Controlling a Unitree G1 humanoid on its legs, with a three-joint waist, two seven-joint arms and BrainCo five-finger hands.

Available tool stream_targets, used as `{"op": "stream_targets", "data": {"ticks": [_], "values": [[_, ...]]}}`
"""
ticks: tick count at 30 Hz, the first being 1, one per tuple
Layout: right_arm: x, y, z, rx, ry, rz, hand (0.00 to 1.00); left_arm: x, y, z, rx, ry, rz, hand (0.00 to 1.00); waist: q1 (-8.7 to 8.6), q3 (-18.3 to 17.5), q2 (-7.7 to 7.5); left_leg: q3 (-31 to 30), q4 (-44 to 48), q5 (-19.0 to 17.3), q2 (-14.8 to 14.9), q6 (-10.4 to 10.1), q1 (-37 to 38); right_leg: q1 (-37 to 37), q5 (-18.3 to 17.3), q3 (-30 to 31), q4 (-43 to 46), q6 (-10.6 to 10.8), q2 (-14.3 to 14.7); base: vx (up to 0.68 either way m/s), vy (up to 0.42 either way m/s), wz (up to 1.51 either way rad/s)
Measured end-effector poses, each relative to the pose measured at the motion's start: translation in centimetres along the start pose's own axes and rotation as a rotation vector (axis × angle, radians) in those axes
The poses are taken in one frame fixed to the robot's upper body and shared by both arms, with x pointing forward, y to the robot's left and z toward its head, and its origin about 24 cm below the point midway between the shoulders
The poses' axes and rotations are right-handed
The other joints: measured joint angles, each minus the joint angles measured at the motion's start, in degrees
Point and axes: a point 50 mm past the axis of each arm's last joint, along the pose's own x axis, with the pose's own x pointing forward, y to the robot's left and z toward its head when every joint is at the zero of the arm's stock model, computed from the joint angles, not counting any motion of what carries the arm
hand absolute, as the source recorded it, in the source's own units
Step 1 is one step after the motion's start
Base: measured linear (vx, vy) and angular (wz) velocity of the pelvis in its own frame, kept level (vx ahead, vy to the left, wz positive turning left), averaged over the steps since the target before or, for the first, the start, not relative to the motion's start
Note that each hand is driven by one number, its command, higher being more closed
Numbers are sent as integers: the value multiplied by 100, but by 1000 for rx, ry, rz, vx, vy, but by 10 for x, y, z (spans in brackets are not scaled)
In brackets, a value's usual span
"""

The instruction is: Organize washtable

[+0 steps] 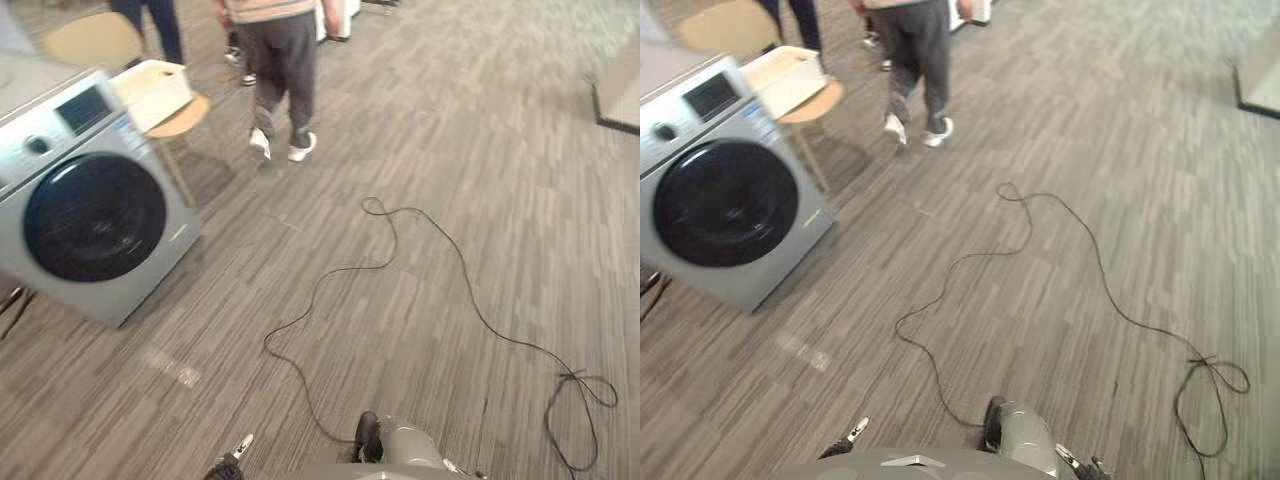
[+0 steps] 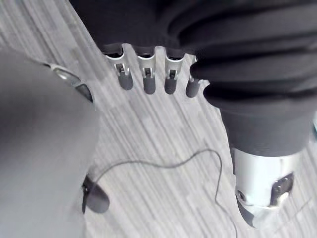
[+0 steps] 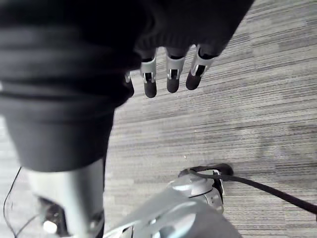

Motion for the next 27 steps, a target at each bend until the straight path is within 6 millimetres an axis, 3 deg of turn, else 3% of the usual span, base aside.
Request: {"op": "stream_targets", "data": {"ticks": [1,2,3,4,5,6,7,8,10,12,13,14,15,16,17,18,19,20,21,22,23,25,26,27], "values": [[0,-1,0,3,1,-3,0,0,1,3,-10,-10,3,0,-45,-16,18,-333,739,160,198,-2,-287,95,-137,1,-12,-103,149,368,-542,-38],[0,1,2,-2,-6,3,0,0,0,4,-56,-22,4,0,-83,-8,20,-852,2008,730,436,154,-883,306,-270,65,-89,-249,371,290,-415,-33],[1,1,3,-10,-11,6,0,0,0,5,-73,-32,2,0,-77,13,-3,-1111,2757,934,520,291,-1240,420,-309,155,-156,-313,511,335,-415,-75],[3,6,10,-34,-25,23,0,0,0,14,-90,-77,-6,0,48,69,-1,-1514,4204,933,445,327,-1755,713,-378,422,-244,-467,734,348,-359,-115],[5,14,21,-69,-52,51,0,0,1,17,-93,-90,-3,0,125,160,-96,-1897,5209,806,95,217,-2214,1078,-428,698,-394,-613,906,353,-329,-128],[6,17,24,-83,-60,62,0,0,3,17,-104,-92,4,0,166,166,-118,-2017,5493,709,-141,158,-2430,1263,-444,840,-486,-655,943,357,-274,-135],[7,24,30,-109,-75,87,0,-1,8,15,-107,-86,14,0,262,173,-158,-2098,5575,449,-603,67,-2847,1597,-417,1156,-720,-639,993,356,-206,-132],[9,32,38,-137,-94,113,0,-3,14,8,-81,-67,27,0,311,158,-221,-1978,5173,193,-832,134,-3265,1953,-376,1470,-1039,-571,1029,253,-147,-127],[10,43,47,-154,-117,143,0,-5,21,1,-74,-46,47,0,394,246,-232,-1554,4050,-102,-841,510,-3808,2532,-339,1826,-1507,-516,1049,-135,36,-92],[10,49,52,-169,-132,165,0,-9,23,-14,-85,-8,61,0,497,248,-230,-1211,2216,-31,-913,582,-4104,3034,-356,2055,-2003,-488,1008,-282,110,-58],[10,49,54,-172,-137,168,0,-11,27,-19,-85,5,71,0,572,218,-186,-1394,677,320,-1155,479,-4193,3335,-396,2193,-2326,-421,992,-129,101,-34],[11,48,54,-174,-136,169,0,-11,27,-20,-86,8,71,0,621,187,-170,-1573,186,630,-1277,496,-4221,3447,-420,2231,-2423,-381,974,200,52,-53],[11,46,49,-180,-115,167,0,-13,29,-28,-84,36,82,0,753,143,-242,-1822,123,1188,-1535,663,-4184,3557,-548,2315,-2274,-223,841,607,-5,-53],[10,45,45,-171,-105,165,0,-14,34,-36,-100,70,105,0,748,45,-304,-1847,157,1545,-1678,1015,-4086,3329,-681,2301,-1495,8,711,740,-30,-45],[10,47,43,-159,-97,165,0,-15,39,-38,-102,83,119,0,743,33,-353,-1810,229,1419,-1748,1063,-3986,3142,-723,2284,-859,78,621,688,2,-12],[10,45,36,-136,-67,157,0,-14,45,-34,-87,83,132,0,693,34,-526,-1735,292,1123,-1945,1160,-3695,2624,-486,2185,612,354,418,549,6,17],[9,39,30,-108,-50,143,0,-12,45,-26,-59,68,125,0,626,85,-633,-1767,286,791,-2107,1172,-3330,2162,467,1971,1905,439,251,469,-5,22],[9,37,28,-99,-46,138,0,-12,45,-24,-50,63,125,0,610,98,-656,-1786,278,704,-2144,1180,-3234,2067,812,1888,2175,431,202,355,-14,33],[9,30,25,-82,-35,122,0,-9,44,-16,-6,55,112,0,471,161,-692,-1904,192,343,-2238,1259,-2595,1597,1001,1431,3469,338,-162,241,-20,15],[8,26,23,-84,-33,113,0,-8,43,-14,31,53,104,0,414,177,-634,-2015,76,146,-2218,1253,-2186,1313,755,1222,3867,171,-316,371,-62,11],[6,22,17,-89,-22,104,0,-6,37,-8,49,35,83,0,338,174,-465,-2101,-180,-71,-2063,1208,-1670,887,361,1047,3893,48,-362,485,-118,-5],[4,12,8,-85,-8,81,0,0,13,14,76,-32,20,0,260,204,-311,-2247,-533,-349,-1731,1168,-965,213,-131,876,3134,150,-245,602,-179,15],[3,10,5,-81,7,73,0,3,3,24,106,-61,-11,0,152,210,-229,-2369,-710,-469,-1536,1153,-652,64,-200,801,2175,285,-175,562,-203,55],[1,7,-4,-78,29,65,0,5,-11,38,129,-103,-48,0,35,210,-247,-2514,-866,-613,-1425,1093,-387,-66,-51,697,1089,494,-216,670,-318,74]]}}
